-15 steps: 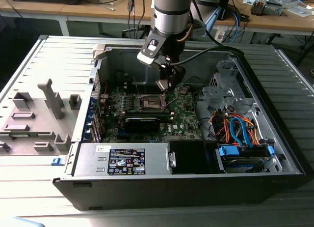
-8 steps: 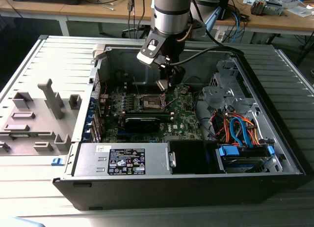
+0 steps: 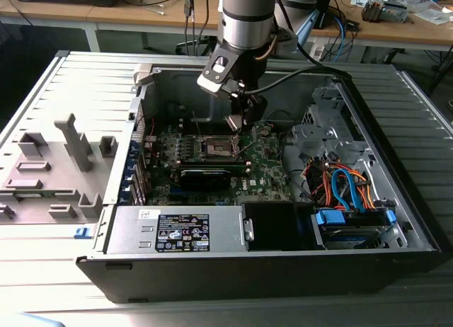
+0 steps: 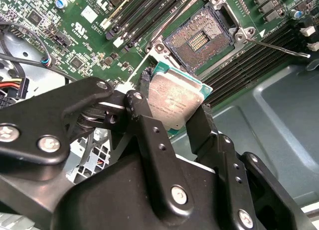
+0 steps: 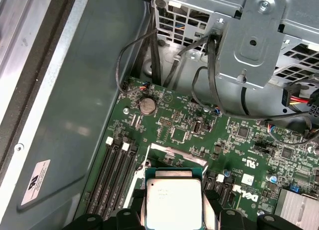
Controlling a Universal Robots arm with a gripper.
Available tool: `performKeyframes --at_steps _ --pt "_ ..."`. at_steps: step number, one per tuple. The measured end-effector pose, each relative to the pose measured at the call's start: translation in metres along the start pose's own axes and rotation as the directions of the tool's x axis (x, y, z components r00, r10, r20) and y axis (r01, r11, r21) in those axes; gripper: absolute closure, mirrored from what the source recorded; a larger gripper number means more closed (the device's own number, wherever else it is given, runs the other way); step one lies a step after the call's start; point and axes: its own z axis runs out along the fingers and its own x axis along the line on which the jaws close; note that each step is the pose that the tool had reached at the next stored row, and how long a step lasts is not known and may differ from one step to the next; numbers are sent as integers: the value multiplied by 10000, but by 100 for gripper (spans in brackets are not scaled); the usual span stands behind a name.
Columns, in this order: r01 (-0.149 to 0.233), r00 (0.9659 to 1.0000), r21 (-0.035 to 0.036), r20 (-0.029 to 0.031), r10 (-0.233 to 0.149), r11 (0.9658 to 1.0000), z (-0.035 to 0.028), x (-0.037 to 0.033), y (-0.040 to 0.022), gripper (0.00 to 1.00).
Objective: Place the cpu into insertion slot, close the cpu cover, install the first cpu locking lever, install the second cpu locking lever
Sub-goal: 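Place the cpu into insertion slot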
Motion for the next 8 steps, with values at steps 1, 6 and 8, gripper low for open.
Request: performKeyframes --at_steps 1,6,8 --pt "-12 10000 0 1 12 10000 0 0 0 46" --pt "-92 10000 -1 6 92 10000 1 0 0 46" --pt "-119 9999 -1 7 119 9999 1 0 0 46"
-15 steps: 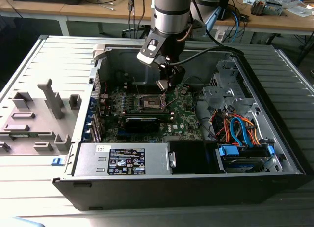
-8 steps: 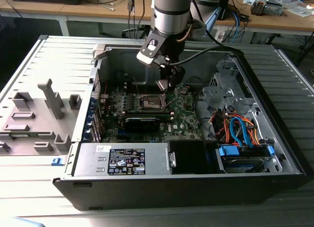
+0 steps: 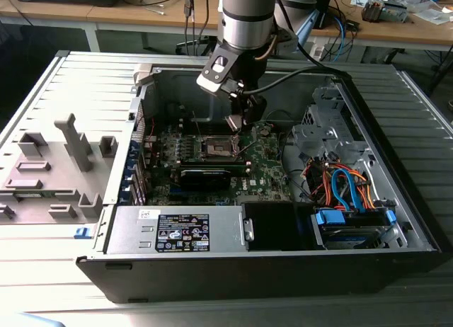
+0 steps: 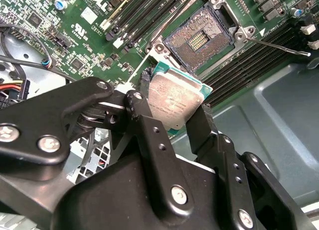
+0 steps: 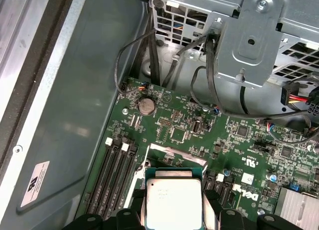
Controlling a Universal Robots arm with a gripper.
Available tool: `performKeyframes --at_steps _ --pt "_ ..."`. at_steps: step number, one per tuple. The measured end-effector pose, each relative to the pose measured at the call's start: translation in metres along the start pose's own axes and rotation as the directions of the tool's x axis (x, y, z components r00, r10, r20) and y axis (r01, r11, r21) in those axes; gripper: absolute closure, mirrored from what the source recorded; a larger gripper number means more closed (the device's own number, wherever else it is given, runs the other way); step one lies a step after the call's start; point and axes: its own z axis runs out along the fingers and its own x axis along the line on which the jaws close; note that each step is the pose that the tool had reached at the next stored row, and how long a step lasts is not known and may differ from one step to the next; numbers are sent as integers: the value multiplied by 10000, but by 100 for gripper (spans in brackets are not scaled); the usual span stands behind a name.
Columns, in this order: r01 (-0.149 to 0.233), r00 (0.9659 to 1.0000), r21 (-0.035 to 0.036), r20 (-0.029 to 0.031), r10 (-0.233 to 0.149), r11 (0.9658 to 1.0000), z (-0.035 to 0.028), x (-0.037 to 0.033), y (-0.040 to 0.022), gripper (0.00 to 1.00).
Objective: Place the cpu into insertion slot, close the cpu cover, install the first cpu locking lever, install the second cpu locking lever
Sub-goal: 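Place the cpu into insertion slot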
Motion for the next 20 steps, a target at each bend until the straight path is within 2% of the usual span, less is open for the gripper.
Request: performKeyframes --at_steps 20 --pt "-355 9994 -3 24 355 9994 3 0 0 46"
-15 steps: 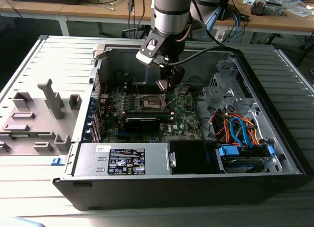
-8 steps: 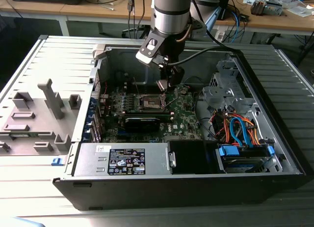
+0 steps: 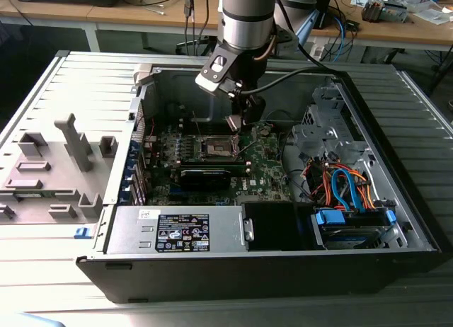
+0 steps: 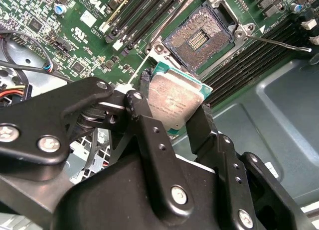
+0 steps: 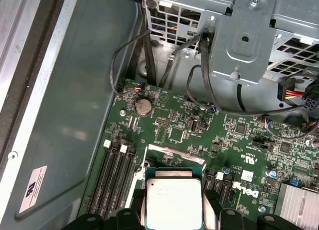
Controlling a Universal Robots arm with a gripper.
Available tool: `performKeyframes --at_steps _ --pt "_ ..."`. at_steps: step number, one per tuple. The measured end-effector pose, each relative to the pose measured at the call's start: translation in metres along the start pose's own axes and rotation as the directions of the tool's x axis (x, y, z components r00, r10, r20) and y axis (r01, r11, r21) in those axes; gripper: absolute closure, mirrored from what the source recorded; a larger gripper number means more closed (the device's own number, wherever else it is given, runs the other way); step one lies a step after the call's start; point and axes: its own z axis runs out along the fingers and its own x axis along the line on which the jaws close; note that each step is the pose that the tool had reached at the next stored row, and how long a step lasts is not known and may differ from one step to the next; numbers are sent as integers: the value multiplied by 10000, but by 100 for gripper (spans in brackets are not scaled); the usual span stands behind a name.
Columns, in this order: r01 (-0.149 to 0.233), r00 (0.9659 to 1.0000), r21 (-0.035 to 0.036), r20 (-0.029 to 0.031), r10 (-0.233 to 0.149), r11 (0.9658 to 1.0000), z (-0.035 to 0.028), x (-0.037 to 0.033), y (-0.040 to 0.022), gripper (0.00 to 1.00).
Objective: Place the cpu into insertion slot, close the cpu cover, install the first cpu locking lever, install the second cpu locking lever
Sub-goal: 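Place the cpu into insertion slot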
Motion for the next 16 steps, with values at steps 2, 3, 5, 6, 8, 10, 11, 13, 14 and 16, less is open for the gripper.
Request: performKeyframes --at_steps 2,3,5,6,8,10,11,13,14,16 --pt "-47 10000 0 3 47 10000 0 0 0 46" --pt "-58 10000 0 4 58 10000 0 0 0 46" --pt "-95 10000 0 6 95 10000 1 0 0 46" --pt "-118 9999 0 7 118 9999 1 0 0 46" --pt "-144 9999 -1 9 144 9999 1 0 0 46" --pt "-185 9998 -1 12 185 9998 1 0 0 46" --pt "-198 9998 -1 13 198 9998 2 0 0 46" --pt "-225 9997 -1 15 225 9997 2 0 0 46" --pt "-238 9997 -1 15 238 9997 2 0 0 46" --pt "-284 9996 -2 18 284 9996 3 0 0 46"
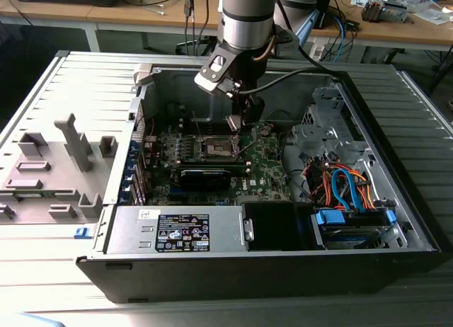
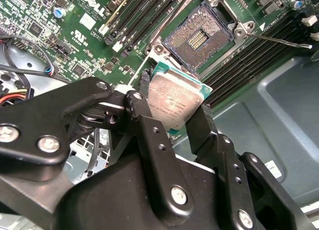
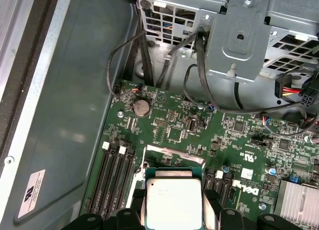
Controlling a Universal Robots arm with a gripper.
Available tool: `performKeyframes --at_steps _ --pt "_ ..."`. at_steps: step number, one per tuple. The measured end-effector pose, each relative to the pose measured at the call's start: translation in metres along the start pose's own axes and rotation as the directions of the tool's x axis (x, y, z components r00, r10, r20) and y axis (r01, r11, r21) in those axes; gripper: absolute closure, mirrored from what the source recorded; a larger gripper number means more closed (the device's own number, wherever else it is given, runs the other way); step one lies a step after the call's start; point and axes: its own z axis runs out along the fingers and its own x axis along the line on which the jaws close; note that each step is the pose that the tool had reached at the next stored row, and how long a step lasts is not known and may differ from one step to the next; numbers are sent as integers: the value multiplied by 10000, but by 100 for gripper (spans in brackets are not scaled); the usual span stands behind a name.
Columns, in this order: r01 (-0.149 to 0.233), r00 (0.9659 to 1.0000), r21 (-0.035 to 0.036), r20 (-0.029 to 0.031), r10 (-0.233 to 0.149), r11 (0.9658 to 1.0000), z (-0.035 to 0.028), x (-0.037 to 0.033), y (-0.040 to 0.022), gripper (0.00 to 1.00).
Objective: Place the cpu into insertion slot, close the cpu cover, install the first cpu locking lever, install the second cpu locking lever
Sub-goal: 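Place the cpu into insertion slot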
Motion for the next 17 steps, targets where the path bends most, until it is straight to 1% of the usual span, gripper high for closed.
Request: performKeyframes --at_steps 6,7,9,10,17 --pt "-98 10000 -1 6 98 10000 2 0 0 46" --pt "-184 9998 -1 12 184 9998 3 0 0 46" --pt "-525 9986 -5 35 525 9986 8 0 -1 46" --pt "-585 9983 -5 38 585 9983 9 0 -1 46" --pt "-719 9974 -7 47 719 9974 11 0 -1 46"
